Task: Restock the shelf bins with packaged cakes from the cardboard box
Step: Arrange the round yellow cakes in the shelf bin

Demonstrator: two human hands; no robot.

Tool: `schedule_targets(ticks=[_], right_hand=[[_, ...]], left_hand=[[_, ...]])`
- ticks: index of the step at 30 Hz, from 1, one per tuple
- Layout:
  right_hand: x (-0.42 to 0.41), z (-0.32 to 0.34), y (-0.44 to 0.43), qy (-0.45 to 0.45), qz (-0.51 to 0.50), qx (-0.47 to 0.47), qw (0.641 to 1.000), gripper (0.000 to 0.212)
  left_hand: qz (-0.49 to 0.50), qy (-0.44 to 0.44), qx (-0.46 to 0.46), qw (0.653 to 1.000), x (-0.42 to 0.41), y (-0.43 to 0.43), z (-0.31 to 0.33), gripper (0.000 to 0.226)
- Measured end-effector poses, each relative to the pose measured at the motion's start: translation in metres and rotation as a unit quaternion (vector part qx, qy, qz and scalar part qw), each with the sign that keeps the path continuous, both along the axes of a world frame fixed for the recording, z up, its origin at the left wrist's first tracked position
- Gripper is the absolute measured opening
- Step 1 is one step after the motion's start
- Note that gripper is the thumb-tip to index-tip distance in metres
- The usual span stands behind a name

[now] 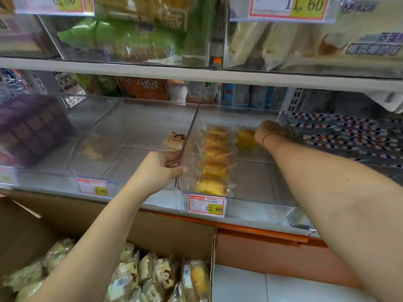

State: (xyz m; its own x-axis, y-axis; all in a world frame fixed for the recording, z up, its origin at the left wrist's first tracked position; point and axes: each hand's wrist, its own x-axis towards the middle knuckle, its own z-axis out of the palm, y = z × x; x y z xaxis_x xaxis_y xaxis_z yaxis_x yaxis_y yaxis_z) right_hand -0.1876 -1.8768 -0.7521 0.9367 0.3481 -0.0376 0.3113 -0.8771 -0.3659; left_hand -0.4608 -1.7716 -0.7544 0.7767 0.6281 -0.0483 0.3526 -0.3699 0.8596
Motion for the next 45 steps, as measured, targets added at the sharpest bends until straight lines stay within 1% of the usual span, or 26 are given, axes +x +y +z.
schedule_targets(ticks=[2,4,6,9,11,12,14,16,18,20,22,25,28,31,33,35,37,38,39,40,41,42,43,44,45], right_hand=[[-0.002,-0.005,0.003,-0.008,-0.006,-0.002,1.0,0.038],[-0.007,-0.007,0.006,-0.023,-0.016,0.013,1.0,0.049],[-0.011,-0.007,0.007,-0.039,-0.003,0.017,0.999,0.056],[-0.017,-0.009,0.007,-0.034,0.017,0.006,0.999,0.062],[-0.027,-0.005,0.004,-0.044,0.023,-0.039,0.998,0.062],[-0.033,0.0,0.003,-0.062,0.034,-0.077,0.995,0.061],[-0.052,0.016,0.002,-0.111,0.077,-0.156,0.978,0.048],[-0.08,0.038,0.004,-0.147,0.12,-0.194,0.962,0.037],[-0.116,0.056,0.002,-0.18,0.157,-0.204,0.949,0.03],[-0.157,0.066,-0.008,-0.233,0.231,-0.192,0.925,0.026],[-0.196,0.064,-0.02,-0.235,0.321,-0.161,0.903,0.029],[-0.24,0.034,-0.017,-0.161,0.433,-0.149,0.874,0.016],[-0.27,-0.008,-0.001,-0.082,0.486,-0.191,0.849,0.013],[-0.286,-0.057,0.014,0.008,0.492,-0.246,0.835,0.016],[-0.29,-0.087,0.023,0.056,0.491,-0.266,0.828,0.014],[-0.29,-0.112,0.031,0.085,0.486,-0.266,0.828,0.021],[-0.29,-0.132,0.035,0.113,0.48,-0.276,0.825,0.023],[-0.29,-0.14,0.036,0.131,0.474,-0.28,0.824,0.02],[-0.291,-0.146,0.035,0.158,0.469,-0.287,0.82,0.017],[-0.291,-0.152,0.033,0.189,0.468,-0.305,0.808,0.018],[-0.292,-0.159,0.032,0.218,0.469,-0.335,0.788,0.027],[-0.294,-0.167,0.029,0.24,0.468,-0.371,0.766,0.035],[-0.295,-0.175,0.026,0.256,0.463,-0.402,0.747,0.04],[-0.296,-0.184,0.024,0.278,0.447,-0.425,0.736,0.045],[-0.296,-0.191,0.021,0.302,0.424,-0.437,0.734,0.048]], left_hand=[[0.002,0.008,-0.011,1.0,0.0,0.002,-0.001,0.053],[0.001,0.009,-0.015,1.0,0.0,0.003,-0.002,0.055],[-0.004,0.007,-0.004,1.0,0.001,0.004,-0.003,0.052],[-0.014,0.01,0.016,1.0,0.002,0.004,-0.003,0.046],[-0.021,-0.002,0.011,1.0,0.001,0.006,-0.004,0.043],[-0.023,-0.01,0.01,1.0,0.0,0.006,-0.005,0.042],[-0.035,-0.015,0.032,0.999,-0.004,0.005,-0.006,0.038],[-0.036,-0.024,0.042,0.998,-0.012,0.001,-0.006,0.033],[-0.003,-0.063,-0.001,0.998,-0.029,-0.004,-0.006,0.023],[0.052,-0.114,-0.038,0.991,-0.053,-0.005,-0.009,0.008],[0.105,-0.123,-0.013,0.987,-0.079,-0.002,-0.017,0.02],[0.158,-0.089,0.032,0.983,-0.122,0.008,-0.039,0.027],[0.194,-0.008,0.053,0.979,-0.162,0.017,-0.076,0.024],[0.198,0.083,0.053,0.975,-0.198,0.021,-0.118,0.018],[0.2,0.157,0.059,0.965,-0.224,0.023,-0.147,0.014],[0.215,0.224,0.054,0.949,-0.251,0.025,-0.175,0.013],[0.229,0.307,0.017,0.923,-0.279,0.03,-0.197,0.014],[0.21,0.368,-0.001,0.906,-0.29,0.032,-0.205,0.015],[0.165,0.436,-0.011,0.885,-0.298,0.033,-0.212,0.017],[0.111,0.493,-0.015,0.863,-0.302,0.032,-0.218,0.019],[0.062,0.531,-0.015,0.845,-0.303,0.027,-0.222,0.023],[0.022,0.542,-0.014,0.84,-0.301,0.02,-0.226,0.028],[-0.005,0.527,-0.011,0.85,-0.295,0.012,-0.229,0.032],[-0.015,0.498,-0.014,0.867,-0.285,0.003,-0.23,0.033],[-0.017,0.46,-0.019,0.887,-0.274,-0.007,-0.225,0.034]])
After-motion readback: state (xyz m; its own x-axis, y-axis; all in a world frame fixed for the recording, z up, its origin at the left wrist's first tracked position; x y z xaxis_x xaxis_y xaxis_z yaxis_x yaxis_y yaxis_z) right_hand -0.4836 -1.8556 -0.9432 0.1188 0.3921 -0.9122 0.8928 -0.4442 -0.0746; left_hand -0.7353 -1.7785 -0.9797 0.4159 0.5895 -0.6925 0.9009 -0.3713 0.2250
